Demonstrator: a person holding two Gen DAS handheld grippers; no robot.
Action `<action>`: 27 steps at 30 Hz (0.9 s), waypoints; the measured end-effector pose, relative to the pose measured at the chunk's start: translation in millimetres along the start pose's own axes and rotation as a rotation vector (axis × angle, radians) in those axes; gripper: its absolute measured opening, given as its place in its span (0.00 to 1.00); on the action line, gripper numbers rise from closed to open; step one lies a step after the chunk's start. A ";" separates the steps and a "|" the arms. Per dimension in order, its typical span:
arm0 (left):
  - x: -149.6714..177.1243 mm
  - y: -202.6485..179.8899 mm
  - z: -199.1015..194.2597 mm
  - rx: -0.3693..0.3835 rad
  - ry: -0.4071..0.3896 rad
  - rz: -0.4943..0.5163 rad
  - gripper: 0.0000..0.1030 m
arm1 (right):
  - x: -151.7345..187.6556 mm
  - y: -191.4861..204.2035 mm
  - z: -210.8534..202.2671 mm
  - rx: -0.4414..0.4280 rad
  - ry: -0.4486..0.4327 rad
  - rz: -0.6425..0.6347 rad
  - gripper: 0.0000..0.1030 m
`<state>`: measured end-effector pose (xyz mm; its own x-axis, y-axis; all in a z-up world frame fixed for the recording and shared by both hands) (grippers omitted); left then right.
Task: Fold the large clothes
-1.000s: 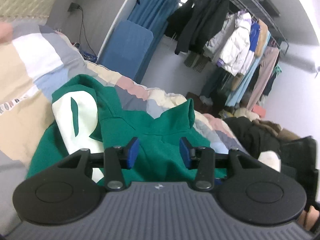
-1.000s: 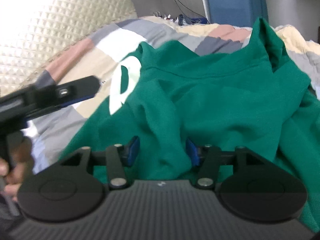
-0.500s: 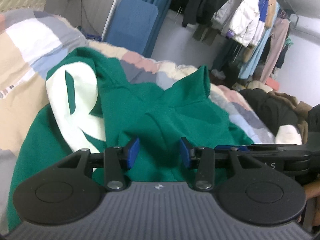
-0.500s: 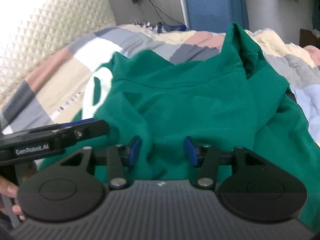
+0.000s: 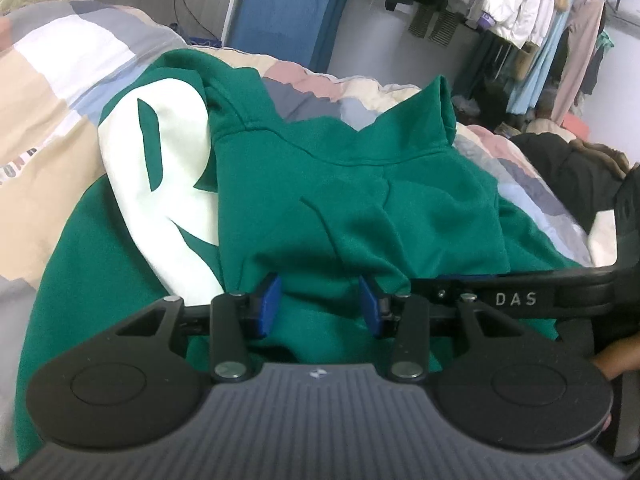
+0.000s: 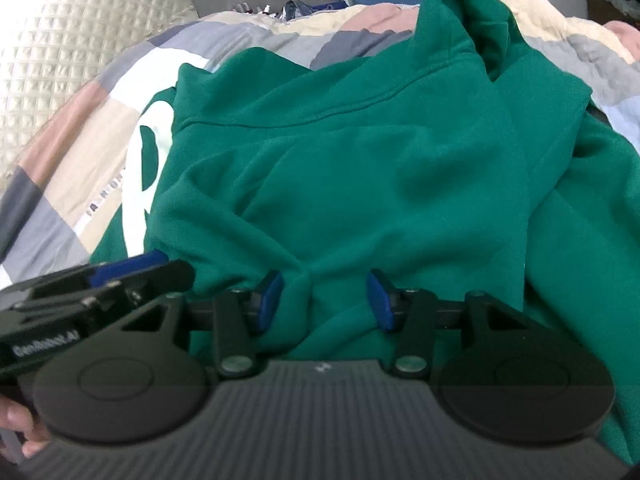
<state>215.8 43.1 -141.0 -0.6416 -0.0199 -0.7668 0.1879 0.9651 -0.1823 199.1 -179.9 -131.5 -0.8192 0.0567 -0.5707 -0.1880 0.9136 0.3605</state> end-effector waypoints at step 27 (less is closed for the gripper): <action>32.8 132.4 -87.4 -0.247 0.142 -0.464 0.60 | 26.3 -137.8 -137.8 0.341 -0.212 0.558 0.82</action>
<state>154.7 193.1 -136.5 -0.7128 -0.4394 -0.5466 -0.3079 0.8964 -0.3190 128.8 -359.7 -94.6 -0.6136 0.6017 -0.5114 0.4412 0.7983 0.4100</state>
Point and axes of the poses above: each gripper's, at about its wrist camera, not at the fingertips, and z roughly the way its jaws point, y to its left, x to its underside, the point moved 1 cm from there along z, roughly the way its jaws point, and after that the axes turned 7 degrees about z, right-handed, at the moved point
